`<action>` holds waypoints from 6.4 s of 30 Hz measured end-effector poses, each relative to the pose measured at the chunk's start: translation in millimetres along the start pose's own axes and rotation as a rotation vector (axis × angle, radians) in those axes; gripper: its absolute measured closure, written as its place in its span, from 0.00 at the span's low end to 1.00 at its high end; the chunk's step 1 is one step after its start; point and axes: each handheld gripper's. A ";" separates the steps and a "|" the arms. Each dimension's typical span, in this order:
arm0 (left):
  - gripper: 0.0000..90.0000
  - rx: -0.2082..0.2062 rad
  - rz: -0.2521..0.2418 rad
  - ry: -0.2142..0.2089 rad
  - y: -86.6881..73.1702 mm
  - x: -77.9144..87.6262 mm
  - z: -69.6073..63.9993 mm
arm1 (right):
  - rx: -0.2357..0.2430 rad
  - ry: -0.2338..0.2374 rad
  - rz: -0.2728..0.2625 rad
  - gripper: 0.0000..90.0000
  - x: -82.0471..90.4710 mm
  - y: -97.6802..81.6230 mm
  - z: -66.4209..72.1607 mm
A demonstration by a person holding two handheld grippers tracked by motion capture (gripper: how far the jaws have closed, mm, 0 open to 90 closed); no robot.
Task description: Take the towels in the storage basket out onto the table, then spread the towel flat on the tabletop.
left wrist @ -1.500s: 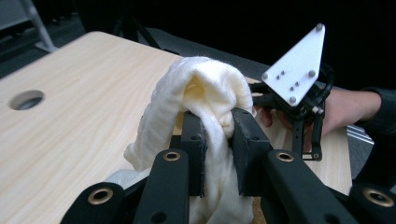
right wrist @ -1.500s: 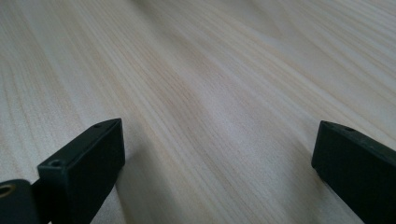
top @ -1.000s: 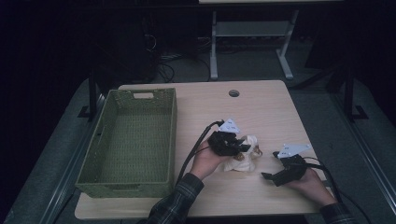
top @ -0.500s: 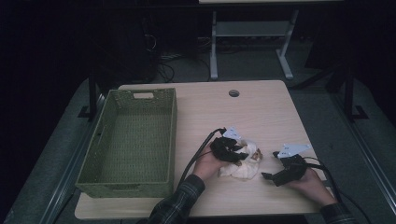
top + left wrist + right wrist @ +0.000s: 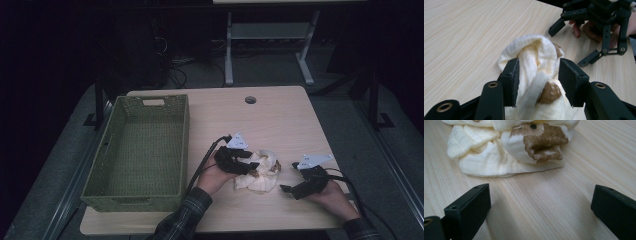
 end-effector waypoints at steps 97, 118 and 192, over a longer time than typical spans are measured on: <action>0.98 0.135 -0.144 0.220 39.4 12.1 39.8 | 0.111 0.062 -0.041 0.98 13.2 10.6 0.0; 0.75 0.161 -0.133 0.267 33.2 9.4 41.0 | -0.001 0.031 -0.052 0.80 40.4 -20.5 -25.6; 0.57 0.071 -0.102 0.140 17.7 16.8 19.2 | 0.209 0.393 -0.290 0.90 -25.6 90.2 49.6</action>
Point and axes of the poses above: each handheld gripper's, and its own axes: x roughly backward along the jaws, y roughly out of its top, z roughly to its left, and after that the axes turned 15 degrees about x, right-handed
